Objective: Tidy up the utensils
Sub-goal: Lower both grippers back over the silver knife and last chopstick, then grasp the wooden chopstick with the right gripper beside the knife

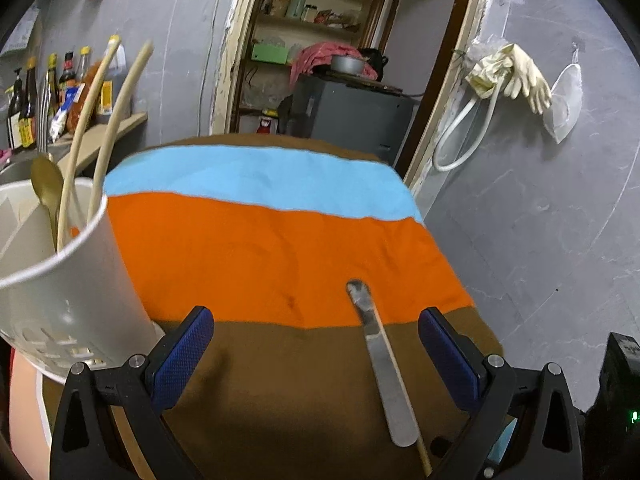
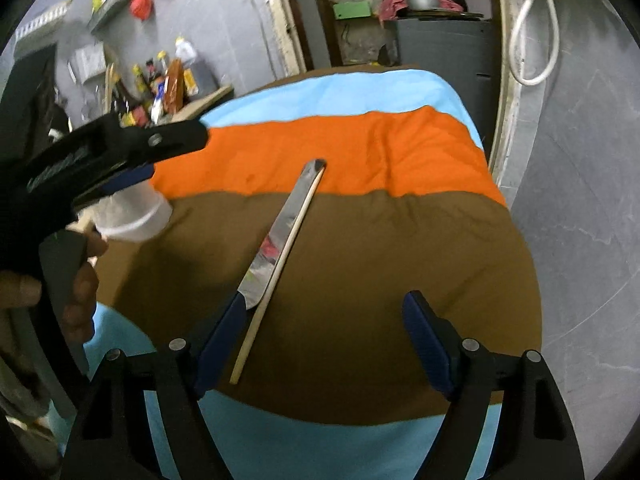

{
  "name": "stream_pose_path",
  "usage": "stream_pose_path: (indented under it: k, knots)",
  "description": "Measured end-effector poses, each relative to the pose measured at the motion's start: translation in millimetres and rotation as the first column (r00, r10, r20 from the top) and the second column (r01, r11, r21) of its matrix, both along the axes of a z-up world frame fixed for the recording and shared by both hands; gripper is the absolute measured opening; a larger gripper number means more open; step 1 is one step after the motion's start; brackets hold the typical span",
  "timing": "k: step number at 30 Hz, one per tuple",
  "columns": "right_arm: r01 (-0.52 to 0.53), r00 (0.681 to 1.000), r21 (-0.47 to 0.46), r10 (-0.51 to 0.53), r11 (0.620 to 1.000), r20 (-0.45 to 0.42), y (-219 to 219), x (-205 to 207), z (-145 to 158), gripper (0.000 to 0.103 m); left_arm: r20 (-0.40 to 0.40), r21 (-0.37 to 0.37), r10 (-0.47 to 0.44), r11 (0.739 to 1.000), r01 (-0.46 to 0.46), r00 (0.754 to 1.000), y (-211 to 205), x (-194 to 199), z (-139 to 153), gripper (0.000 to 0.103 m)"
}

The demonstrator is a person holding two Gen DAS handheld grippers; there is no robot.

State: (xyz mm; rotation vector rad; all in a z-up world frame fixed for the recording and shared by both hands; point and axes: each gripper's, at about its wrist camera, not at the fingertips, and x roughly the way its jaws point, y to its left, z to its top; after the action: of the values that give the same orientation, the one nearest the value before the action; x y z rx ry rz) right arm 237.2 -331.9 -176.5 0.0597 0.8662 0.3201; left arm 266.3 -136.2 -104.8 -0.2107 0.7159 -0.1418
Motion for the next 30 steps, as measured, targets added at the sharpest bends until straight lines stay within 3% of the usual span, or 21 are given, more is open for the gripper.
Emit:
stream_pose_path:
  k: [11,18,27,30]
  knots:
    - [0.032,0.999,-0.181,-0.032,0.983,-0.001,17,-8,4,0.076,-0.051,-0.022,-0.003,1.000,0.002,0.999,3,3,-13,0.103]
    - [0.086,0.996,-0.188,-0.087,0.978,0.004,6,-13,9,0.075,-0.084,-0.028,-0.006,1.000,0.003,0.996,3,6,-19,0.103]
    - [0.085,0.996,-0.194,-0.081,0.977,0.030,-1,9,5,0.057,-0.132,-0.058,-0.057,0.997,0.050,0.990,-1,8,-30,0.102]
    - [0.075,0.997,-0.187,-0.068,0.979,0.040,-3,18,6,0.044,-0.135,-0.072,-0.060,0.996,0.051,0.989,-2,9,-31,0.102]
